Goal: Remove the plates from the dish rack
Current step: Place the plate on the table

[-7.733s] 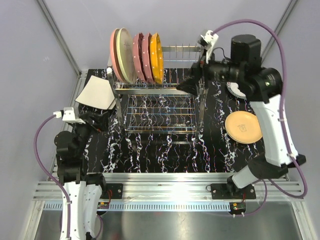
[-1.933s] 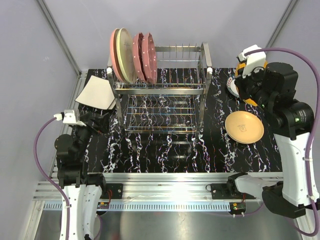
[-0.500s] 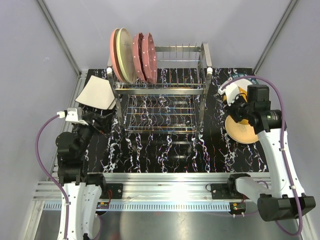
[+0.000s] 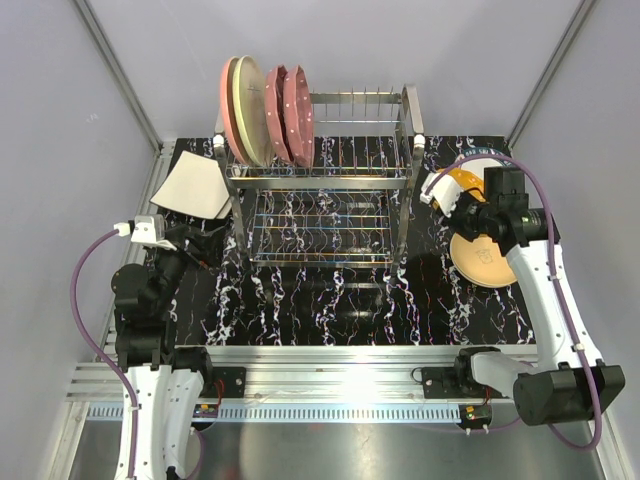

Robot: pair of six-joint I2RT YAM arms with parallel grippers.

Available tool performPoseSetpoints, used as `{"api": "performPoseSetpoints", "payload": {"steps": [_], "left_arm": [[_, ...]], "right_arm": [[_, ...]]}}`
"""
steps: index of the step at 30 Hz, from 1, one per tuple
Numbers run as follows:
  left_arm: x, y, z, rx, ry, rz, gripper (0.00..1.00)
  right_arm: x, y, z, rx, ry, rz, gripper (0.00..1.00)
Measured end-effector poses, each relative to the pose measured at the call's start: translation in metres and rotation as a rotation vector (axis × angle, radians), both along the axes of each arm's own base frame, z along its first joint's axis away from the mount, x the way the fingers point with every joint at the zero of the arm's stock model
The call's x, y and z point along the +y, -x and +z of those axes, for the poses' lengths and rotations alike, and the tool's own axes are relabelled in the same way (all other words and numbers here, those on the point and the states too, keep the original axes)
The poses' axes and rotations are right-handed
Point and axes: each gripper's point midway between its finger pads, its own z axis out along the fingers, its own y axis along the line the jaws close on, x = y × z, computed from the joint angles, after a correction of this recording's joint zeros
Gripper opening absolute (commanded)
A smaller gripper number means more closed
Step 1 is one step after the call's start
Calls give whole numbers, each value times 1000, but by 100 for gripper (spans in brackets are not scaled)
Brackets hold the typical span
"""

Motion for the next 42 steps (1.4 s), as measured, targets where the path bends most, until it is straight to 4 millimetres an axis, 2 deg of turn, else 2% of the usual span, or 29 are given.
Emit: {"api": "performPoseSetpoints", "payload": {"steps": [7,16,23,31,42], "left_arm": [[0,0,0,0,0,0,99],[0,-1,-1,5,1,0,99],[0,-3,-3,15,2,0,99],[0,-5,-7,31,3,0,99],[1,-9,-11,51,4,0,99]], "right_arm": [[-5,-1,-11,-2,43,68,0],[-28,-4,-31,7,69,119,0],[-35,-10,-54,-13,149,252,0],[-39,-27,-84,-14,208,434,0],[-51,-60,-115,-84,312,558,0]]}}
